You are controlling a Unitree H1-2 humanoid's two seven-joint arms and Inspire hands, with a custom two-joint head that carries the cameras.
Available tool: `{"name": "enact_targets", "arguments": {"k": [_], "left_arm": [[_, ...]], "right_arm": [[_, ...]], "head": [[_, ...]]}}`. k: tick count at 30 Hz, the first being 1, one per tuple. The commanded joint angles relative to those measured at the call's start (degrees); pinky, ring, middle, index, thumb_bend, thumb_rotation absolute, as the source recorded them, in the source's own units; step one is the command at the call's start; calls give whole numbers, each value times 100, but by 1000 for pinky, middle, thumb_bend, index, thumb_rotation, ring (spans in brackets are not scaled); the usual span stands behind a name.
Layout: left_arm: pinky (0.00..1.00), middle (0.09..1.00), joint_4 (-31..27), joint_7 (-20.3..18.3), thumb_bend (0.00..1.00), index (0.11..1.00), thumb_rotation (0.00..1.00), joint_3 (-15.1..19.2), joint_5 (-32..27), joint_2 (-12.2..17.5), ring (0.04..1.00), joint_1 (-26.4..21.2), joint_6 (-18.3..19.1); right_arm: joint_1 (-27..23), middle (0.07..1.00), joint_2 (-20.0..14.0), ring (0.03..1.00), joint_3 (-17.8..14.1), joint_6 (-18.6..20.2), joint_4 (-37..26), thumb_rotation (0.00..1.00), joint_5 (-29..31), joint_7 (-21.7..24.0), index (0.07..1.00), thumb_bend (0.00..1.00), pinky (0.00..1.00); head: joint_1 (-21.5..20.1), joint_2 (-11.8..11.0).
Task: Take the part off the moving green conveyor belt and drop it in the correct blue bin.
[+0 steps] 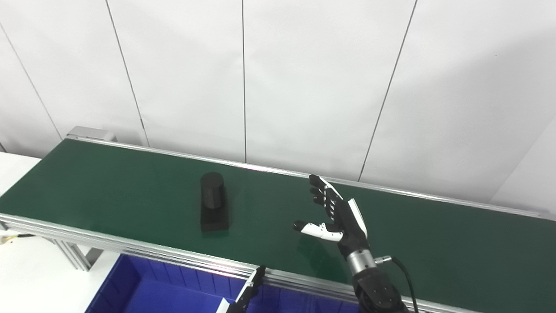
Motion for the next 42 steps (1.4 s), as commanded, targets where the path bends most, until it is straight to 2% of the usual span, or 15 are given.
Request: {"name": "enact_targets", "arguments": {"k": [1,8,11,17,23,32,36,42], "left_arm": [[793,879,-144,126,851,853,868,-42,111,48,870,-71,-182],[767,878,-200,240,868,852,862,-203,162,67,860,-68,-182],[771,879,-254,293,831,853,858,-302,186,84,862,-52,-182],[815,877,-289,327,833,856,864,-369,195,46,871,28,-182],[863,881,-300,336,881,862,865,-393,183,-7,880,92,-182],[870,878,-313,398,887,861,859,-464,181,-49,879,134,-182],[845,875,-318,449,897,860,859,-507,232,-50,870,126,-182],[805,873,-350,564,873,859,850,-621,283,-19,861,114,-182]], "right_arm": [[-371,903,178,885,60,-101,38,324,-67,-148,885,1000,852],[-702,892,318,888,214,-101,475,294,-200,-363,883,982,844],[-826,895,387,887,176,-101,637,276,-135,-328,885,979,851],[-1141,897,512,887,100,-101,1126,251,-56,-282,885,985,853],[-1418,885,587,884,170,-100,1586,296,-233,-455,884,999,834],[-1754,880,727,877,227,-75,2287,317,-484,-792,870,1000,818],[-1885,878,778,863,321,-50,2519,304,-688,-971,876,991,794],[-1958,882,791,848,298,-15,2702,299,-795,-1118,887,986,771]], "head": [[-1,4],[-26,-13],[-56,2],[-16,-5],[-3,-11],[66,22],[85,27],[131,56]]}}
